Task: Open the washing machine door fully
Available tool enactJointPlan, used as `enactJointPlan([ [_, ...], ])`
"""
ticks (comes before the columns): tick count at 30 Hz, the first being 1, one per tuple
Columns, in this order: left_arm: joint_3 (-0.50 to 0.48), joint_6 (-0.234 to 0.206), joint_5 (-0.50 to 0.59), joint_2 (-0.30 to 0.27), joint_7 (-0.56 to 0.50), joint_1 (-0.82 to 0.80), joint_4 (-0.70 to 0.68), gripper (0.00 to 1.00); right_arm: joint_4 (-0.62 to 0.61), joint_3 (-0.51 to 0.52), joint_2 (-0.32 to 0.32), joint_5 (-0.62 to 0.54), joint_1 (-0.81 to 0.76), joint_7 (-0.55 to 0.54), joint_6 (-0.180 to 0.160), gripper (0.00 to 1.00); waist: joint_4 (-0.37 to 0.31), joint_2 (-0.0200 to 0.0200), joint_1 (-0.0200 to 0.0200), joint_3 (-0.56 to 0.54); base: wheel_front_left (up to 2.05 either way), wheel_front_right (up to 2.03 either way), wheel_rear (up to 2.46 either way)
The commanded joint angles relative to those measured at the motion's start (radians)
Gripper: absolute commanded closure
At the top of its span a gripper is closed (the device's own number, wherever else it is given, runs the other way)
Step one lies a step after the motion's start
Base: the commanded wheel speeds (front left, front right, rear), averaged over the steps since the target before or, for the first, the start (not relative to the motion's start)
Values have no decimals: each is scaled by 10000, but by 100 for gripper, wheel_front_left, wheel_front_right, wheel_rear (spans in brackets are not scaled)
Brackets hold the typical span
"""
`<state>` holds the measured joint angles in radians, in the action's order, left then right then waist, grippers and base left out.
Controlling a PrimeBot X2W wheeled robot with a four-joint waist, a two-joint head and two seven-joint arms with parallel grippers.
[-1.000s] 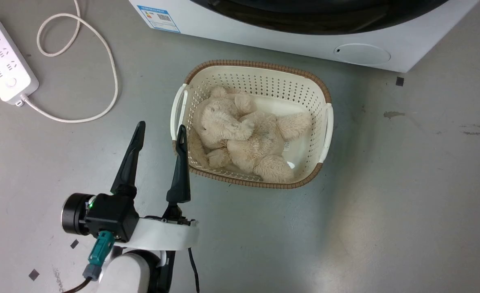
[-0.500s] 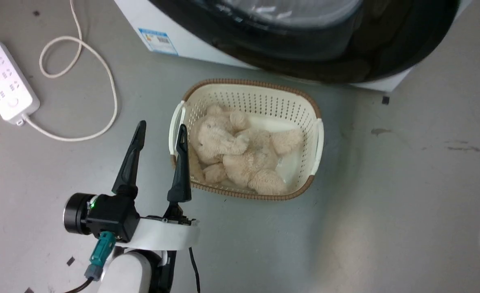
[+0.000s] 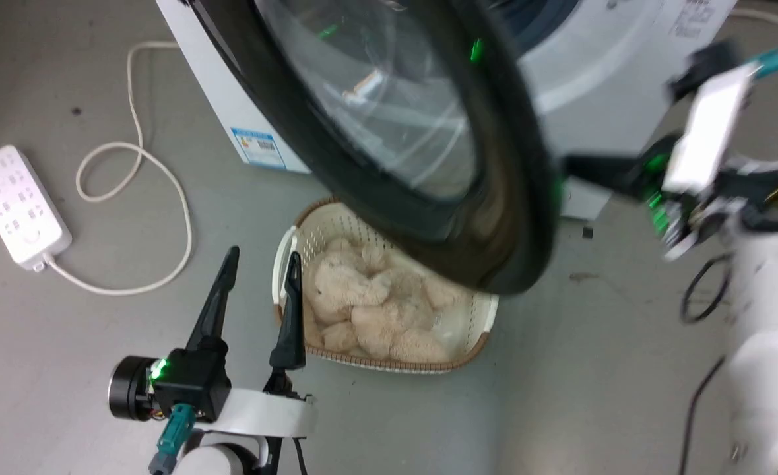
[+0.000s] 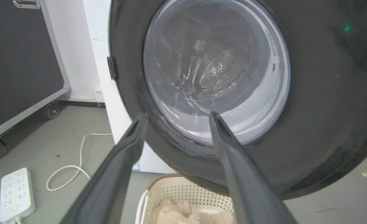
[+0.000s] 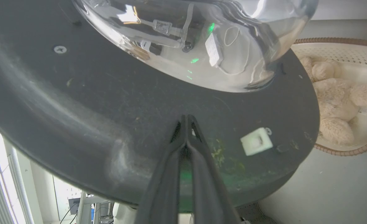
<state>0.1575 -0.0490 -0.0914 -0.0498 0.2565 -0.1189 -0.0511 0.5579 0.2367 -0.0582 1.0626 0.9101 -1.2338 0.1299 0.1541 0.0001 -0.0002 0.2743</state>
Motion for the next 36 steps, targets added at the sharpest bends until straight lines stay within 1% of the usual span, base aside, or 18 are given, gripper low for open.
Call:
enactJointPlan([
  [1,3,59,19,-5,53,154,47,0,-158,-532,78,378,-506,169,8,100,5,-1,2,-305,0,0,0],
  [6,295,89,-47,-5,53,350,107,0,-974,-2455,78,1645,-1932,761,8,100,264,-1,2,-648,0,0,0],
  [11,540,106,-74,-5,53,501,132,0,-1604,-3800,79,2367,-2806,1524,8,100,504,-1,2,-764,0,0,0],
  [14,580,147,-73,-5,53,560,194,0,-1706,-4214,79,2439,-3082,1860,8,100,644,-1,2,-828,0,0,0],
  [17,542,157,-98,-5,53,587,200,0,-1730,-4325,79,2687,-3235,2167,8,100,711,-1,2,-874,0,0,0],
  [20,458,151,-95,-5,53,624,228,0,-1740,-4375,79,2374,-3297,2633,8,100,656,-1,2,-921,0,0,0],
  [21,430,141,-94,-5,53,645,241,0,-1768,-4303,79,2179,-3332,2839,8,35,620,-1,2,-962,0,0,0],
  [22,402,139,-95,-5,53,666,252,0,-1790,-4174,79,2009,-3374,3036,8,0,582,-1,2,-1019,0,0,0],
  [24,334,151,-107,-5,53,697,273,0,-2042,-3859,40,1583,-3429,3493,8,0,478,-1,2,-1146,0,0,0],
  [26,231,159,-124,-5,53,715,284,0,-2592,-3592,-213,844,-3504,4240,8,0,331,-1,2,-1281,0,0,0],
  [28,140,211,-174,-5,53,728,276,0,-3302,-3504,-638,-119,-3645,5242,8,0,164,-1,2,-1424,0,0,0],
  [31,-92,305,-431,-5,53,798,223,0,-4292,-3629,-1315,-1509,-4111,6974,8,0,-147,-1,2,-1741,0,0,0],
  [33,-283,384,-622,-5,53,857,200,0,-4879,-3864,-1917,-2554,-4480,8160,8,0,-340,-1,2,-1909,0,0,0],
  [36,-498,544,-776,-5,53,985,324,0,-5435,-4148,-2746,-4122,-5130,9811,8,0,-639,-1,2,-2168,0,0,0],
])
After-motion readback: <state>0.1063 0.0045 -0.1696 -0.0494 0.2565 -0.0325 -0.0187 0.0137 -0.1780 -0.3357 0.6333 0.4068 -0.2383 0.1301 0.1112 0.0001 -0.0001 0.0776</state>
